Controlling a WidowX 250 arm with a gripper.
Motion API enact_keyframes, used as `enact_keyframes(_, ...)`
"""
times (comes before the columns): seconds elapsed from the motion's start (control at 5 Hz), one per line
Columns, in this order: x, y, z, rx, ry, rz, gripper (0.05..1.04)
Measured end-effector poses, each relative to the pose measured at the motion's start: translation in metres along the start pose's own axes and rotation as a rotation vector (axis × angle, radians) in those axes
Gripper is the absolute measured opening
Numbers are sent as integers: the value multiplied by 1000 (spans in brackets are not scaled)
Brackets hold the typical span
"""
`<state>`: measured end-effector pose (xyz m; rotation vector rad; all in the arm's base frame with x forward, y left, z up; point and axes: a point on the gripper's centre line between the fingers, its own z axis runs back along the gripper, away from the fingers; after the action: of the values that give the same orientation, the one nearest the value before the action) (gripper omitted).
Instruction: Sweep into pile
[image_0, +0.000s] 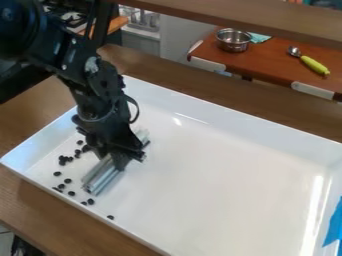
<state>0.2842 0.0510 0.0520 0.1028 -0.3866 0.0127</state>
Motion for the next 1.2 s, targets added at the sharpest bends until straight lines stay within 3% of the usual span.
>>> enact_keyframes(0.2, 5, 11, 4, 17, 12, 41, 375)
enact_keyframes(0.4, 9, -25, 25, -44, 41, 78, 375)
enact_keyframes(0.6, 25, -71, 43, -53, 31, 130, 375)
enact_keyframes(0.8, 37, -118, 39, -16, 49, 156, 375)
enact_keyframes(1.0, 48, -164, 14, 63, 68, 178, 375)
enact_keyframes(1.2, 52, -188, -2, 121, 70, 177, 375)
